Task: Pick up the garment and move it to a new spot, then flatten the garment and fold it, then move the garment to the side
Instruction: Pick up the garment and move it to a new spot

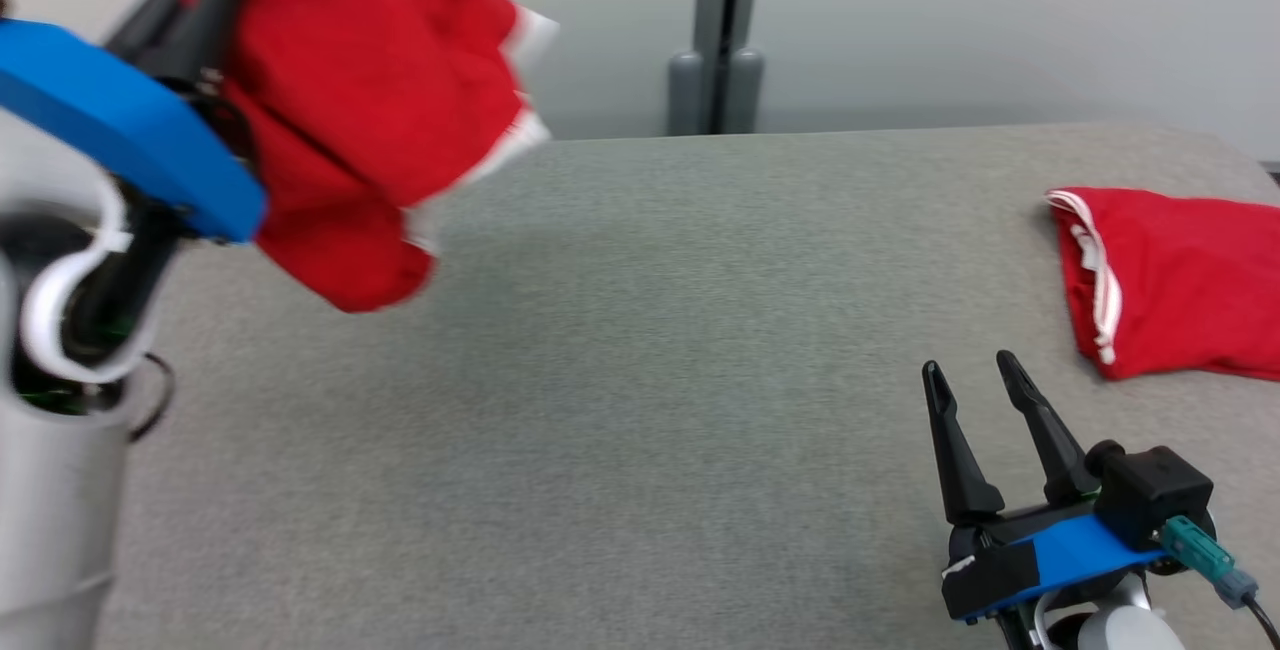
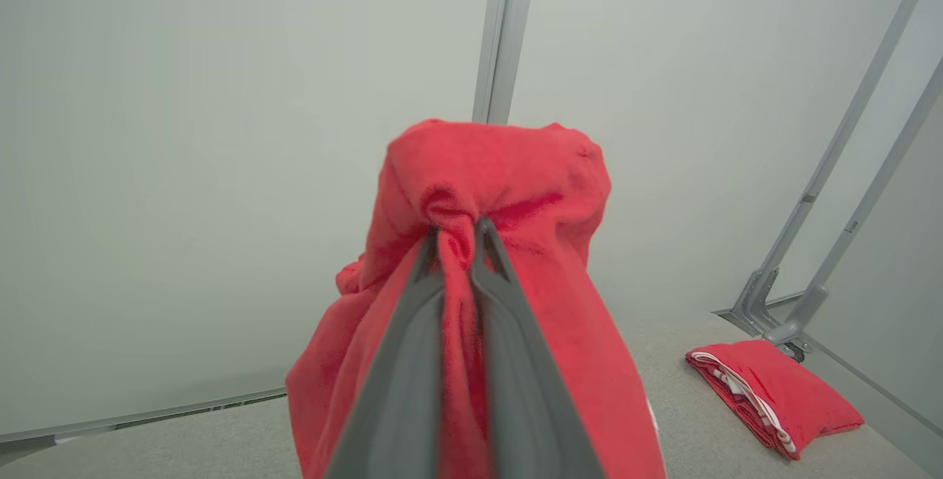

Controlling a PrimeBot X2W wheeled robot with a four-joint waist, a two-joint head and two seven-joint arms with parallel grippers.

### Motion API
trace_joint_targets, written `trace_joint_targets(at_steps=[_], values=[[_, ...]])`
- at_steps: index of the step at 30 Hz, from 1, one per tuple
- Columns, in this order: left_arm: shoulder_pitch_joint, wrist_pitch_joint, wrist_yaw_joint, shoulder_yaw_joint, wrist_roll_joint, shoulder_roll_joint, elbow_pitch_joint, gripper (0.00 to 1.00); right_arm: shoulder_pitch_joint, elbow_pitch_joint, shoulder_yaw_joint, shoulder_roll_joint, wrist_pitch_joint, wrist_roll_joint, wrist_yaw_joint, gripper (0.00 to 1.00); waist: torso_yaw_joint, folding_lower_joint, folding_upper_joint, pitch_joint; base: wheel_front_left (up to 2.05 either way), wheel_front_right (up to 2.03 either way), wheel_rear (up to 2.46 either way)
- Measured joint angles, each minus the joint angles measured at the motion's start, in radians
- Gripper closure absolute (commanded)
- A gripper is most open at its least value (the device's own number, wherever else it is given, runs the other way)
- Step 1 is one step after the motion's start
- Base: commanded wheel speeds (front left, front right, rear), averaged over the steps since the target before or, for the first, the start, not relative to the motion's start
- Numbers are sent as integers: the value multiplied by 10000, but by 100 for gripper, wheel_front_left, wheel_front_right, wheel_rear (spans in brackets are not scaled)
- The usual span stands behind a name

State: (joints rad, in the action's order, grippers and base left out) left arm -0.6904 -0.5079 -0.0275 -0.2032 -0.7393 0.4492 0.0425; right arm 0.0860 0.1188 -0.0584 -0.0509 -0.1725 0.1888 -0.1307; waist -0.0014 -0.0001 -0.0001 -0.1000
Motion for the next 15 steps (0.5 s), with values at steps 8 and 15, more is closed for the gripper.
trace_joint_targets(at_steps=[8, 15], values=[[590, 244, -140, -1333, 61, -1200, -654, 100, -128, -23, -13, 6, 61, 125, 0, 0, -1121, 1, 0, 35, 0, 0, 0], [1650, 1475, -201, -2479, 633, -2391, -2907, 100, -124, -65, -111, 8, 130, 242, 0, 0, -2065, 2, 0, -204, 0, 0, 0]])
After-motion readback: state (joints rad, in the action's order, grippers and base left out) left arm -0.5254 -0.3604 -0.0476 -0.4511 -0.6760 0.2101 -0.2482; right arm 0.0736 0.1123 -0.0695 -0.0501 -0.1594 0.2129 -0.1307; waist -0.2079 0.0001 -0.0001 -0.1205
